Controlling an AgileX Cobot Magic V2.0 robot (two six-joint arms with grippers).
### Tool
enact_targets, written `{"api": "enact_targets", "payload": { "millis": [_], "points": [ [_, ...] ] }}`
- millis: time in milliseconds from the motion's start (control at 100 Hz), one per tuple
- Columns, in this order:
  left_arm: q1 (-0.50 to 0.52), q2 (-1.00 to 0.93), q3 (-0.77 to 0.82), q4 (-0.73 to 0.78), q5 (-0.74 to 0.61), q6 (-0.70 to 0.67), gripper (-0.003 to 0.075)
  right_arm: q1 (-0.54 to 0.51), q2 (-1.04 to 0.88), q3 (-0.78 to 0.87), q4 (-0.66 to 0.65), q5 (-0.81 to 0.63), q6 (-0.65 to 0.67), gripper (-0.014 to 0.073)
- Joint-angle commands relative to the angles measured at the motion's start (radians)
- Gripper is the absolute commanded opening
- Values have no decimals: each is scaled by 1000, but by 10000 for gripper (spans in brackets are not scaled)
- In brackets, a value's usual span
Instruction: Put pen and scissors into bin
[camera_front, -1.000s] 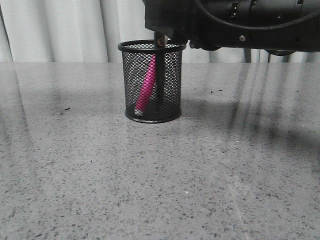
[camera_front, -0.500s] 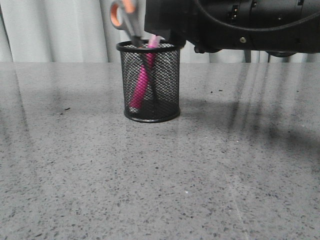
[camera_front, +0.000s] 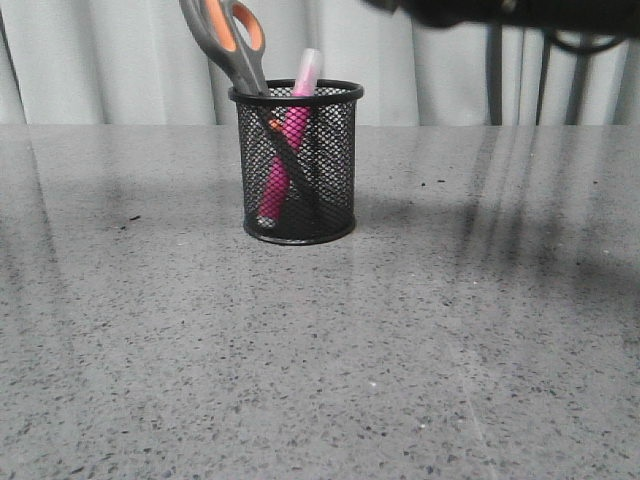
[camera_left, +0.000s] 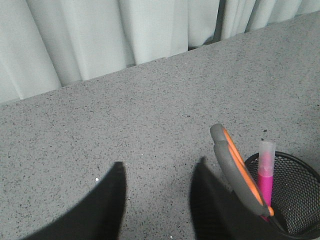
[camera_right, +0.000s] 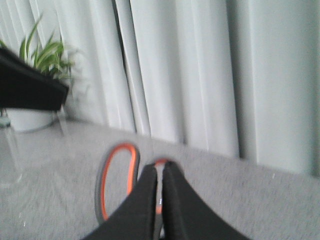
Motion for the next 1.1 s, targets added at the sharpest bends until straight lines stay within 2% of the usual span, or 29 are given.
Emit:
{"api": "enact_targets", "payload": {
  "millis": [0,40,170,240,310,500,680,860,1090],
  "points": [
    [2,-47,-31,-29,-44,-3,45,-3,-105,-24,47,-36,-72,-65],
    [2,-57,-31,-27,-44,-3,-22,-3,-136,-24,65,13,-118,-65],
    [2,-102,-19,-22,-54,21,-20,-3,-282,-24,233,253,-268,-64],
    [2,-148,21,-22,-111,37,-20,-9,-366,-24,357,379,-390,-64],
    [2,-211,84,-22,-188,45,-20,-31,-452,-24,423,493,-484,-64],
    [2,-421,322,-22,-419,47,-20,-138,-667,-24,433,779,-507,-64],
    [2,-655,545,-27,-512,47,-20,-244,-843,-14,373,1028,-507,-64],
    [2,-879,722,-47,-533,47,-20,-292,-1016,121,362,1049,-507,-64],
    [2,-1081,882,-84,-560,46,-20,-292,-1223,353,368,907,-505,-65]
  ]
}}
